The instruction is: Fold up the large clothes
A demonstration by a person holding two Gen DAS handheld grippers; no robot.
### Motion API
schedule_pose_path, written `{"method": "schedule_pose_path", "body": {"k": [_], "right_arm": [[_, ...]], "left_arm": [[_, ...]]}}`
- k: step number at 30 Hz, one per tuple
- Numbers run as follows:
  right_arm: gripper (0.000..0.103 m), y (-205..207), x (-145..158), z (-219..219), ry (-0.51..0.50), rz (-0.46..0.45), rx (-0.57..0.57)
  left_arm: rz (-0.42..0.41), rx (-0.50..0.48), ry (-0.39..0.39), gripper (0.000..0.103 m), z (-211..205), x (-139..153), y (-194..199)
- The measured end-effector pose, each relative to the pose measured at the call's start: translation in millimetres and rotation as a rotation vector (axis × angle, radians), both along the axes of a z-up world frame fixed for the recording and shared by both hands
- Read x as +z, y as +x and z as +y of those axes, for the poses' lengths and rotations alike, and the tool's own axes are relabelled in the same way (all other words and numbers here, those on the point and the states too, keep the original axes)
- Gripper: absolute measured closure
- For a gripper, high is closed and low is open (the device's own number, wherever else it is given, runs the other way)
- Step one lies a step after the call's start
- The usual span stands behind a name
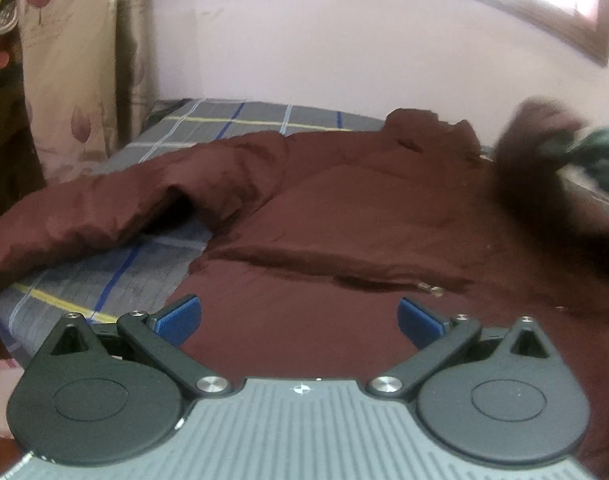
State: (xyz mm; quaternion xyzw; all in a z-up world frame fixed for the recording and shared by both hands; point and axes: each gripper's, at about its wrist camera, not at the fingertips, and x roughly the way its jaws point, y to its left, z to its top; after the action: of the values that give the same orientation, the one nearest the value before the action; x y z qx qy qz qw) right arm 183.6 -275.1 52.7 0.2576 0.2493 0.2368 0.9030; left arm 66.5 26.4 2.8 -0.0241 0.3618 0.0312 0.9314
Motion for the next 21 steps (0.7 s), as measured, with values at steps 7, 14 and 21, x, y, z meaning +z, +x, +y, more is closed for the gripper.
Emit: {"method": "schedule_pose_path", "body": {"k": [7, 14, 21], "right_arm": [[0.092, -33.3, -31.5, 123.6, -0.527, -0.03, 0.107], [0.035, -94.2, -16.5, 121.4, -0.582, -0.218, 0.129], [0.023, -110.6, -25.2, 127.6, -0.629, -0.26, 0.128]], "left_arm": [[-0.011, -0.004, -0.033, 0.0, 30.0, -9.0, -5.0], [-0.084, 0.091, -0.25, 0.0, 92.9, -11.1, -11.3], [-0.118, 0.361, -0.467, 0.001, 174.6, -27.8, -23.2]]}}
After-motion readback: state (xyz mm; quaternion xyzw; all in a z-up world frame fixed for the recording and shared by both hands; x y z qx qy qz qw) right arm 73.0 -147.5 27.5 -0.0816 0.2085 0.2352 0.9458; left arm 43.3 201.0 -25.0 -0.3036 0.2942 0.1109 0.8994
